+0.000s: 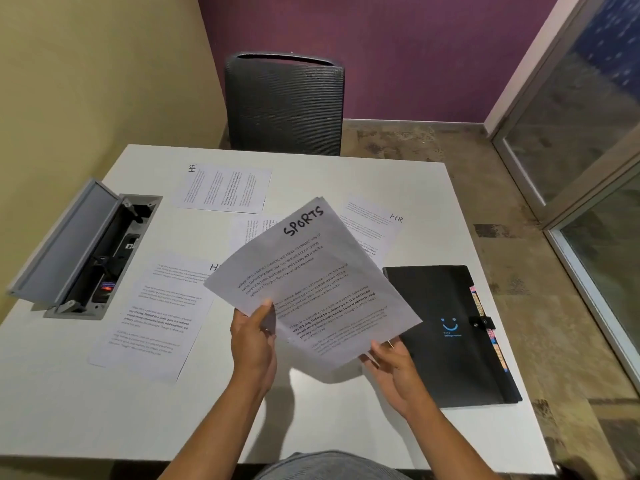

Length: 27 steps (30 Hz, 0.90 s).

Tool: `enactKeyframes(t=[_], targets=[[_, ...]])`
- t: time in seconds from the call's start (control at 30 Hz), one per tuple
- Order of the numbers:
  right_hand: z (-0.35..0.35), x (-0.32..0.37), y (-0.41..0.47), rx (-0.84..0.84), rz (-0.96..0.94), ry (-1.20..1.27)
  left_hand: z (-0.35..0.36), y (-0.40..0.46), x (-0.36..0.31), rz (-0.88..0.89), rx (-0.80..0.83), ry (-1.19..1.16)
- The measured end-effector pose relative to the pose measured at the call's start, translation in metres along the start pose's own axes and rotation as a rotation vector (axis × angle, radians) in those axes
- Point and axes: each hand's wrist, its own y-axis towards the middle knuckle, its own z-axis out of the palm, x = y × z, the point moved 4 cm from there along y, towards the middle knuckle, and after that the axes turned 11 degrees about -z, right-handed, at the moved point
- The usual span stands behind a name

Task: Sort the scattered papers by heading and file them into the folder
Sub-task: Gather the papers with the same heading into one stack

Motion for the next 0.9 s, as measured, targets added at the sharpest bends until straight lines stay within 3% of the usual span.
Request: enactKeyframes(t=[0.1, 0.27, 0.5, 0.7, 0.9], targets=[[0.005, 0.001, 0.005, 0.056, 0.006, -0.019, -0.004, 0.004, 0.012, -0.106, 0.034, -0.049], [0.000, 0.014, 0.011, -0.021, -0.093, -0.300, -0.024, 0.007, 0.033, -0.207, 0.020, -0.005], [-0.020, 0.020, 0.008, -0.065, -0.103, -0.522, -0.075, 0.022, 0.027, -0.181, -0.121, 0.242], [-0.012, 0.040, 0.013, -0.033, -0.203, -0.645, -0.085, 0.030, 0.010, -0.101, 0.003, 0.714], [0.007, 0.067, 0.015, -0.007, -0.340, -0.586, -0.071, 0.028, -0.008, 0.005, 0.044, 0.758]])
